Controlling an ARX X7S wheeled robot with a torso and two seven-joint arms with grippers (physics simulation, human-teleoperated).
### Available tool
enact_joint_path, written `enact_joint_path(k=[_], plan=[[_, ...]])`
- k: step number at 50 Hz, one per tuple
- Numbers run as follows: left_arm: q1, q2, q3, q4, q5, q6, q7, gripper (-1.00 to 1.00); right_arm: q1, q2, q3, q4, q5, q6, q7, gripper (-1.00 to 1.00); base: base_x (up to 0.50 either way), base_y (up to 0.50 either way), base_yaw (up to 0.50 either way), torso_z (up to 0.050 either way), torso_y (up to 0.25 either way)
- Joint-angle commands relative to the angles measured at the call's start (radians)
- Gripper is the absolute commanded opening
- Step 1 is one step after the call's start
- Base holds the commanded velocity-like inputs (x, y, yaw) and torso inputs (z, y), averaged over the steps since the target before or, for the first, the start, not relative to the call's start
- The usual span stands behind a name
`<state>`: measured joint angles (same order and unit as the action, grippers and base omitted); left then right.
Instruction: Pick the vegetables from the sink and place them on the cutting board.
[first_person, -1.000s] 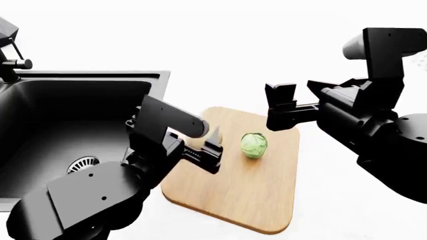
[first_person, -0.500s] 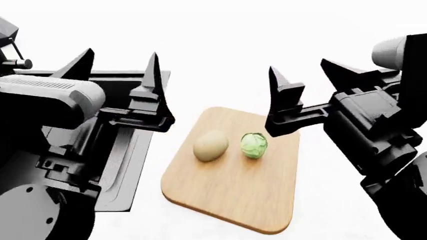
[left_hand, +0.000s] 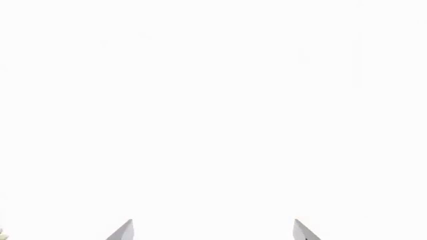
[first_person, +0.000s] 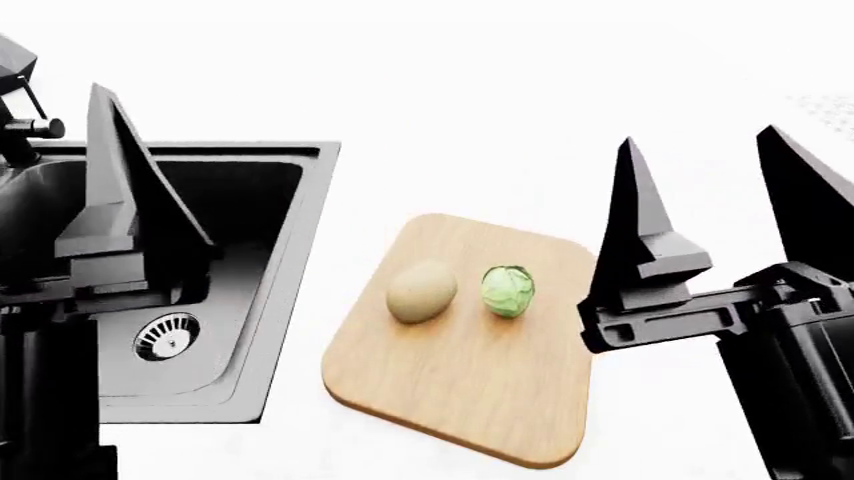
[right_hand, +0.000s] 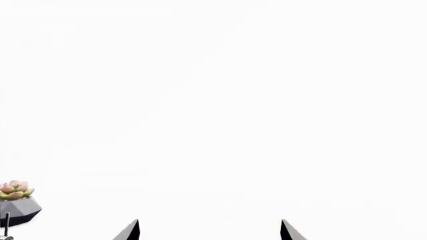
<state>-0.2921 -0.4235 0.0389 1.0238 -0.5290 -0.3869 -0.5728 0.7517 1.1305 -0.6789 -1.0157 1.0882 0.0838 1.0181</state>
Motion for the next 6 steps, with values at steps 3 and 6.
enact_joint_path(k=[3,6], plan=[[0.052,-0.131,0.105,0.022,0.074,0.217,-0.160,1.00,0.128,0.151,-0.376,-0.030,-0.223,-0.329,0.116,1.00,0.00,0.00,0.00,0.000,0.000],[0.052,-0.159,0.120,0.019,0.068,0.251,-0.192,1.00,0.159,0.164,-0.424,-0.030,-0.252,-0.367,0.139,1.00,0.00,0.00,0.00,0.000,0.000]])
